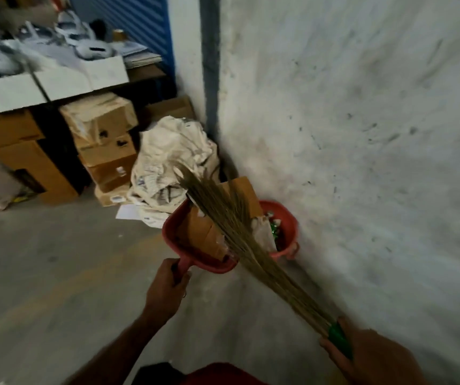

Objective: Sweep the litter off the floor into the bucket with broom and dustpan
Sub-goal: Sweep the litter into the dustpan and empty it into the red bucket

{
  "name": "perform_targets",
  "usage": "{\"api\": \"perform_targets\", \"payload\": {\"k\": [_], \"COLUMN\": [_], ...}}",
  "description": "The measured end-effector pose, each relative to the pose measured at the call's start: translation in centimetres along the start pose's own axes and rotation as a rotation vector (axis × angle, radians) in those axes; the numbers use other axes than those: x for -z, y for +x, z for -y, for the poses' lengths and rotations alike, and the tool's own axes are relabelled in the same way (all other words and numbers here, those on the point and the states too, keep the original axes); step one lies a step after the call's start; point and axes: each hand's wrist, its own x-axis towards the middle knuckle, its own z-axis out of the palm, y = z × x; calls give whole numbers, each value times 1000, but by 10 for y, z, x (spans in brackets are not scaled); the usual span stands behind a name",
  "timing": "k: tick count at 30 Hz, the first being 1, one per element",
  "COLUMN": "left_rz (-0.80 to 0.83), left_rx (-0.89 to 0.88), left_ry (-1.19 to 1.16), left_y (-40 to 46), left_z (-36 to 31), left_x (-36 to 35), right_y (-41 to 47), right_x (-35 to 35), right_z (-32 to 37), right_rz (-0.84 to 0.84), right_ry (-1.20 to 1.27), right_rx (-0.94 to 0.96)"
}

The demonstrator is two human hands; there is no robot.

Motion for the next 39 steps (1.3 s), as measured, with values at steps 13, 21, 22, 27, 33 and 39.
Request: {"api": "perform_targets", "payload": {"k": [13, 21, 22, 27, 33, 39], "left_rz": [248, 362, 376, 511, 595, 673], "left_rx": [-9, 5, 3, 38, 66, -42], "left_ry": [72, 214, 240, 388, 462, 541], "left_y": [138, 259, 270, 319, 366, 353], "left_z": [-66, -73, -77, -71, -64, -141], "left_x": [-116, -163, -169, -214, -287, -305], "right_y": [86, 189, 201, 254, 319, 350], "right_x": [16, 9, 9, -2, -27, -44], "right_z": [-60, -56, -55, -65, -98, -132], "right_rz": [168, 5, 3, 179, 191, 159], "right_ry": [143, 174, 178, 278, 205, 131], "right_rx": [-193, -242, -255, -262, -272, -280]}}
